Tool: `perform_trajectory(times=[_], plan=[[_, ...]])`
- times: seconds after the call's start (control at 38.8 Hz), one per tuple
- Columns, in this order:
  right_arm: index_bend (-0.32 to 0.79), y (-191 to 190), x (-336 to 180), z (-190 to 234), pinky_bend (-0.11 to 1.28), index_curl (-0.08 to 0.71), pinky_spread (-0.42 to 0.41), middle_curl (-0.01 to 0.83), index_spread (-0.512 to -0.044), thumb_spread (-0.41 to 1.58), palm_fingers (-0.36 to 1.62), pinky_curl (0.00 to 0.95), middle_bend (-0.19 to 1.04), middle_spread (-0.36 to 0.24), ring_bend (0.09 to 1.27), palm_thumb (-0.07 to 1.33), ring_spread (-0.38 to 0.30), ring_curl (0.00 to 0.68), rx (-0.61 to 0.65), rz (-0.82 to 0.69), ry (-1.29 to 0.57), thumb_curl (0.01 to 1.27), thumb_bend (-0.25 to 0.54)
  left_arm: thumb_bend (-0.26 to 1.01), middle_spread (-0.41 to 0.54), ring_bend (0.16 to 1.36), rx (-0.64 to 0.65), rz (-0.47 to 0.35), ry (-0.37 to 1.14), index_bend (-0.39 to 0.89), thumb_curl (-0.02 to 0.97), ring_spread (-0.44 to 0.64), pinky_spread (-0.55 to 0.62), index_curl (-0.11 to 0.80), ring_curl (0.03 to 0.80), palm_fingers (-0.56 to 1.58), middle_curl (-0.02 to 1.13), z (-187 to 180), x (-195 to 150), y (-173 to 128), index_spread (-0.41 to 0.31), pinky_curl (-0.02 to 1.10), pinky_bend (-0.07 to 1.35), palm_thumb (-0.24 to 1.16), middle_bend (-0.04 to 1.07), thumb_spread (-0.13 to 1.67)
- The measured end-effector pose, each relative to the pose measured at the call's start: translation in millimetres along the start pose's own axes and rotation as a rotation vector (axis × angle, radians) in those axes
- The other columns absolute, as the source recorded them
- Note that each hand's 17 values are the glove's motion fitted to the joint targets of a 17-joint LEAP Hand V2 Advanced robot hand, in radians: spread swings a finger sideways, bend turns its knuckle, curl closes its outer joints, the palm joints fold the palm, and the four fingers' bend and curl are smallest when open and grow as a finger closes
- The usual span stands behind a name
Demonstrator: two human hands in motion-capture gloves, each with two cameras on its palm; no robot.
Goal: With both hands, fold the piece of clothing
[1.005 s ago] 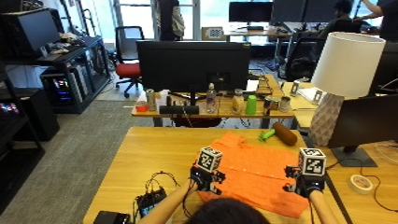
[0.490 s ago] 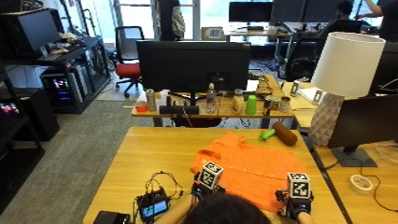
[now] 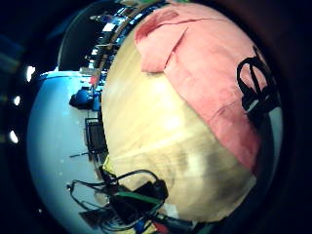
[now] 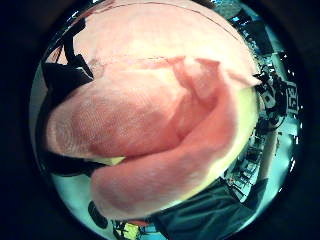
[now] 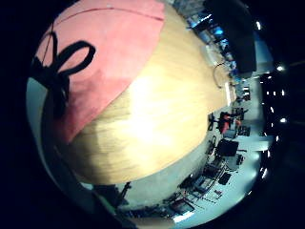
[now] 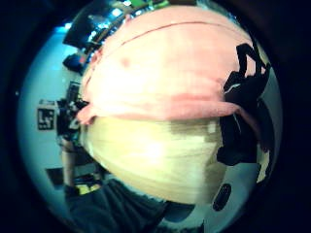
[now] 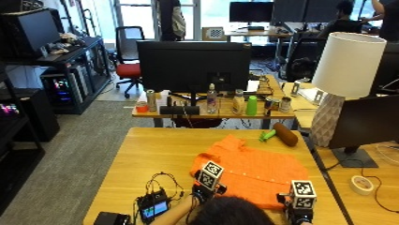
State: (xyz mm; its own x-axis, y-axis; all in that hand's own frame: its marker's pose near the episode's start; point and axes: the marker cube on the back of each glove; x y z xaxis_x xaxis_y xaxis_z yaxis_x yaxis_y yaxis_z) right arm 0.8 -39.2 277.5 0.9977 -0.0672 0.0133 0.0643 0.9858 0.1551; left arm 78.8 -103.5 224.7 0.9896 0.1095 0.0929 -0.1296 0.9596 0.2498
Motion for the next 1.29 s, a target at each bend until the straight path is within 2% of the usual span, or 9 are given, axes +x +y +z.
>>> perform_trajectory(times=[0.03, 0.15, 0.39, 0.54, 0.64, 0.77, 0.93, 1.11, 1.29], plan=[[0.16, 1.5, 0.2, -2.6, 0.54, 0.283, -0.2, 0.405, -0.296, 1.05, 1.27, 0.371, 0.27, -0.134, 0.62, 1.01, -0.182, 0.39, -0.016, -0.007, 0.011, 0.34, 0.117, 0.09, -0.225, 0.55, -0.061, 0.012, 0.021, 0.2, 0.284, -0.28, -0.32, 0.356, 0.31, 1.15, 0.37, -1.5, 0.4, 7.1, -0.243, 0.34, 0.51, 0.49, 0.26, 1.16], [0.15, 4.3, 6.9, -19.0, 0.55, 0.309, -0.246, 0.443, -0.282, 1.03, 1.33, 0.396, 0.34, -0.146, 0.68, 1.06, -0.207, 0.432, -0.126, -0.036, -0.004, 0.35, 0.113, 0.08, -0.27, 0.54, -0.185, 0.075, 0.092, 0.19, 0.28, -0.33, -0.35, 0.378, 0.338, 1.2, 0.41, -35.1, -2.4, 35.8, -0.272, 0.35, 0.43, 0.52, 0.31, 1.18], [0.16, 20.1, 7.5, -75.7, 0.58, 0.336, -0.274, 0.465, -0.268, 1.0, 1.32, 0.418, 0.38, -0.153, 0.71, 1.08, -0.219, 0.458, -0.195, -0.08, -0.06, 0.35, 0.074, 0.08, -0.321, 0.55, -0.055, 0.079, 0.125, 0.22, 0.294, -0.36, -0.35, 0.423, 0.37, 1.29, 0.47, -76.7, -4.9, 61.7, -0.301, 0.33, 0.27, 0.58, 0.42, 1.23], [0.17, 27.5, 6.4, -94.2, 0.58, 0.349, -0.278, 0.472, -0.267, 0.99, 1.32, 0.426, 0.38, -0.153, 0.72, 1.1, -0.221, 0.466, -0.189, -0.099, -0.039, 0.35, 0.051, 0.07, -0.33, 0.58, -0.079, 0.123, 0.157, 0.27, 0.388, -0.36, -0.35, 0.459, 0.398, 1.29, 0.5, -72.8, 2.8, 80.3, -0.314, 0.33, 0.21, 0.67, 0.46, 1.06], [0.17, 39.9, 1.7, -106.5, 0.59, 0.359, -0.281, 0.478, -0.267, 0.99, 1.32, 0.431, 0.39, -0.154, 0.72, 1.11, -0.222, 0.467, -0.181, -0.112, -0.028, 0.34, 0.037, 0.05, -0.33, 0.58, -0.091, 0.113, 0.164, 0.28, 0.434, -0.37, -0.33, 0.473, 0.412, 1.27, 0.51, -74.8, 6.5, 97.9, -0.318, 0.34, 0.19, 0.7, 0.48, 1.0], [0.17, 47.5, 1.1, -116.5, 0.59, 0.368, -0.283, 0.482, -0.267, 0.99, 1.31, 0.434, 0.39, -0.154, 0.72, 1.12, -0.223, 0.47, -0.166, -0.126, -0.02, 0.34, 0.021, 0.03, -0.331, 0.59, -0.111, 0.122, 0.217, 0.28, 0.476, -0.36, -0.33, 0.487, 0.423, 1.25, 0.52, -99.4, 8.7, 122.1, -0.321, 0.35, 0.19, 0.71, 0.48, 0.96], [0.17, 49.6, 4.1, -130.1, 0.59, 0.377, -0.284, 0.485, -0.268, 0.98, 1.31, 0.438, 0.4, -0.154, 0.72, 1.13, -0.224, 0.472, -0.155, -0.133, -0.056, 0.34, 0.002, 0.0, -0.334, 0.59, -0.122, 0.143, 0.234, 0.28, 0.512, -0.36, -0.31, 0.502, 0.434, 1.24, 0.53, -128.5, -2.4, 128.6, -0.323, 0.35, 0.17, 0.71, 0.49, 0.95], [0.16, 22.4, 5.4, -155.8, 0.58, 0.381, -0.285, 0.489, -0.267, 0.98, 1.3, 0.44, 0.4, -0.155, 0.73, 1.15, -0.225, 0.475, -0.096, -0.099, -0.013, 0.34, -0.009, -0.01, -0.335, 0.59, -0.104, 0.094, 0.158, 0.28, 0.547, -0.36, -0.31, 0.515, 0.442, 1.23, 0.54, -170.1, -23.3, 91.0, -0.321, 0.35, 0.17, 0.72, 0.49, 0.95], [0.16, -50.1, 1.6, -169.0, 0.59, 0.384, -0.286, 0.492, -0.267, 0.99, 1.3, 0.442, 0.4, -0.156, 0.73, 1.15, -0.227, 0.477, -0.08, -0.015, 0.096, 0.34, -0.011, -0.02, -0.33, 0.59, -0.135, -0.056, 0.044, 0.28, 0.577, -0.36, -0.31, 0.526, 0.446, 1.23, 0.54, -185.2, -46.4, -3.3, -0.318, 0.35, 0.17, 0.72, 0.49, 0.95]])
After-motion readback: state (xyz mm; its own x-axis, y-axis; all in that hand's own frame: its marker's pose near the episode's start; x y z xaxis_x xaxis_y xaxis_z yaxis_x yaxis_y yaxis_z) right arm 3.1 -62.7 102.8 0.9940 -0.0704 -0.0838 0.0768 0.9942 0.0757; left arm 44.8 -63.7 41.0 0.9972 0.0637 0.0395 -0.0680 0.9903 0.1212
